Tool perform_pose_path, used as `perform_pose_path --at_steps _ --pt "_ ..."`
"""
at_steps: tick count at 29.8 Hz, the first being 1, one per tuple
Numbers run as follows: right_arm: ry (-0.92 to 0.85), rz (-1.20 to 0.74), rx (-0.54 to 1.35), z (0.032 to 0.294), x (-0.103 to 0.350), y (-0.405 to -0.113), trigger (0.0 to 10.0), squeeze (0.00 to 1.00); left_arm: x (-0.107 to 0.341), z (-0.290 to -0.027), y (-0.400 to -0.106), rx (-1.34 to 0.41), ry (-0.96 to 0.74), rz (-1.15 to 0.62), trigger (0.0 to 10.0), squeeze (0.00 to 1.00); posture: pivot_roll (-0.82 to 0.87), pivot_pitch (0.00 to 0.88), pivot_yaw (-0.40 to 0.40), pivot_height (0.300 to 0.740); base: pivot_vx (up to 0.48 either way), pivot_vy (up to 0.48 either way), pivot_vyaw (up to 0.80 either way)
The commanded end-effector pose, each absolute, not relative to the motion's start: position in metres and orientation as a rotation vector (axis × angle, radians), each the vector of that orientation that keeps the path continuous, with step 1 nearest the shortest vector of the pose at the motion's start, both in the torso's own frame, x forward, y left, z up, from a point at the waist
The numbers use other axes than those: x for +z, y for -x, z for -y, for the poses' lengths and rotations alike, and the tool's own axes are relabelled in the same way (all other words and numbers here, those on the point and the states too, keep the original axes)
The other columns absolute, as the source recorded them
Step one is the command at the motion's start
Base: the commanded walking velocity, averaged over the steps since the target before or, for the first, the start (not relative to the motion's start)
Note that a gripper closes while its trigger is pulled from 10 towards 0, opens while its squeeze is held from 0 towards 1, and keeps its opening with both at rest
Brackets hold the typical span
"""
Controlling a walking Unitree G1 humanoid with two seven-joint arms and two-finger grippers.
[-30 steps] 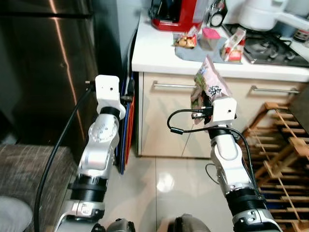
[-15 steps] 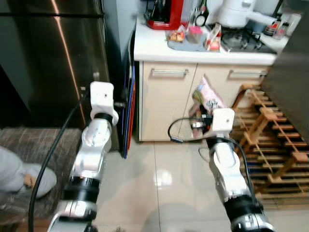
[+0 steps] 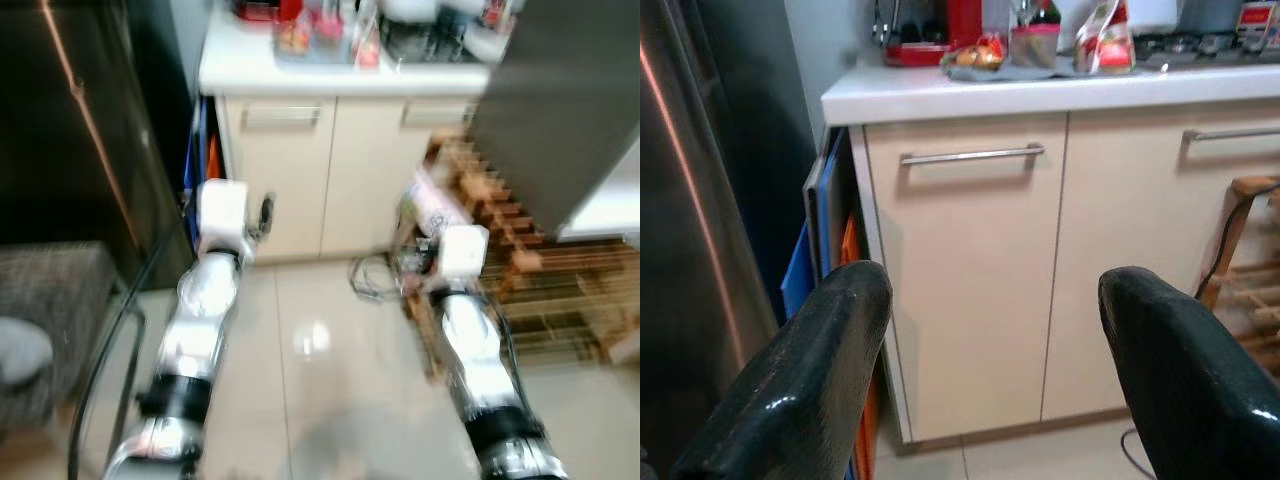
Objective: Restocking fridge
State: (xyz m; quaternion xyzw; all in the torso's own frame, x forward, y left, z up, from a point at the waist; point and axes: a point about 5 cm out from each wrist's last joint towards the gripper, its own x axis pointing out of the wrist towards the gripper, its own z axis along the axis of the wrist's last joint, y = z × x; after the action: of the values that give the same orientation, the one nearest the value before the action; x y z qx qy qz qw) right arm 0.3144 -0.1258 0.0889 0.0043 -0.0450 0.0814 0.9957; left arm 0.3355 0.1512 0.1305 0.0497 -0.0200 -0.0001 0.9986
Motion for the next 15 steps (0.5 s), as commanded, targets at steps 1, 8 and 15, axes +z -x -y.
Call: perform_pose_path --at_steps 1,8,15 --pt "0.0 0.112 0.131 0.1375 0.0939 -0.3168 0.0 0.0 0.1299 -0.1452 -0.3383 -0.005 -0.091 0.036 10.0 0.0 -0.11 0.0 -0.011 0.74 0.0 -0.469 0.0" --pt "0.013 0.115 0.146 0.1355 0.0934 -0.3164 0.0 0.0 0.1274 -0.1487 -0.3416 0.016 -0.097 0.027 10.0 0.0 -0.12 0.0 -0.011 0.74 0.0 -0.468 0.0" --pt "0.019 0.114 0.143 0.1377 0.0898 -0.3135 0.0 0.0 0.1291 -0.1492 -0.3465 0.025 -0.104 0.034 10.0 0.0 -0.12 0.0 -0.005 0.74 0.0 -0.461 0.0"
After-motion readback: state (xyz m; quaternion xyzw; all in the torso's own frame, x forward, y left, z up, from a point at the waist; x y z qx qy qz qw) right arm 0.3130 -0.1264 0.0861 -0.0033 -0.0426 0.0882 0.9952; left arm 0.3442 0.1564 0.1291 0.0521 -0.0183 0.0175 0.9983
